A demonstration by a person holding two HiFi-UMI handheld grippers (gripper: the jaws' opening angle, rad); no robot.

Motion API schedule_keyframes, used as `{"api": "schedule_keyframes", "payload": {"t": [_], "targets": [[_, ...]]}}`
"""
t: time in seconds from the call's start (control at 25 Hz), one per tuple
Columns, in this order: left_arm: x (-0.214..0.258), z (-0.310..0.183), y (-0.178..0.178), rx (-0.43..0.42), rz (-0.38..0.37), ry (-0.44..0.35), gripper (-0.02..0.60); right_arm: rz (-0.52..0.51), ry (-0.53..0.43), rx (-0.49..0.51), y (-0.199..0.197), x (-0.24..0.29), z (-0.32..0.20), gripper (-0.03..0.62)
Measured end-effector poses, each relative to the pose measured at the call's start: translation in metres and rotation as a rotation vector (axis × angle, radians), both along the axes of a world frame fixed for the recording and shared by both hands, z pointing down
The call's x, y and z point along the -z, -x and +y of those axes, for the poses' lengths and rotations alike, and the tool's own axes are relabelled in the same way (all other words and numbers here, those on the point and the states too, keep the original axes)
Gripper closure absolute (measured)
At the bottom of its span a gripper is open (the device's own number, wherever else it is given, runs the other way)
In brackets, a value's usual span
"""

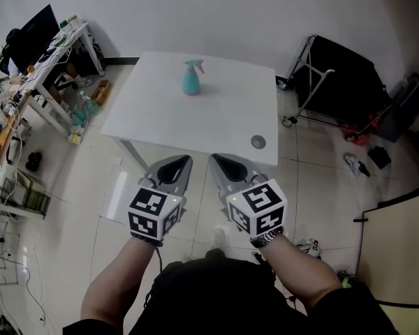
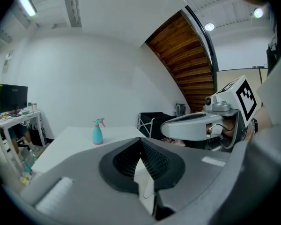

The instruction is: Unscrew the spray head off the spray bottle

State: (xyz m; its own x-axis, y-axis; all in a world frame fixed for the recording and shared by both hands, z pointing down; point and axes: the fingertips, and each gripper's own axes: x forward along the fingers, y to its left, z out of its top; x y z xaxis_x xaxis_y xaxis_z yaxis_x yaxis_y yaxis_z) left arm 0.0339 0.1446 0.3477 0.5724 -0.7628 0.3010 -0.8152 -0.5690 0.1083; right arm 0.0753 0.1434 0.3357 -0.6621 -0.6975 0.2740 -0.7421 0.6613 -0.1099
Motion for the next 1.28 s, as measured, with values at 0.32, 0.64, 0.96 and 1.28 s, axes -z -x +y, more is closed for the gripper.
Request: {"api": "schedule_keyframes", "payload": {"t": [0.32,0.64,0.96,1.28], "targets": [[-0.002,-0.029,-0.014,0.041,-0.011,0.003,0.569,-0.002,0.006,0.049,-0.012,0.000,-0.030,0.603],[-0.003,-0.046,-0.023,0.086,-0.025,-0.012,0.569,0.003,0.008,0.090,-0.024,-0.003,-0.048,0.603],[-0.003,-0.057,-0.012,0.116,-0.031,-0.004,0.569,0.000,0.008,0.118,-0.014,-0.003,-0.061,0.603],[-0.002,-0.081,-0.002,0.105,-0.021,-0.016,0.569,0.016,0.006,0.100,-0.006,-0.003,-0.085,0.603]]}}
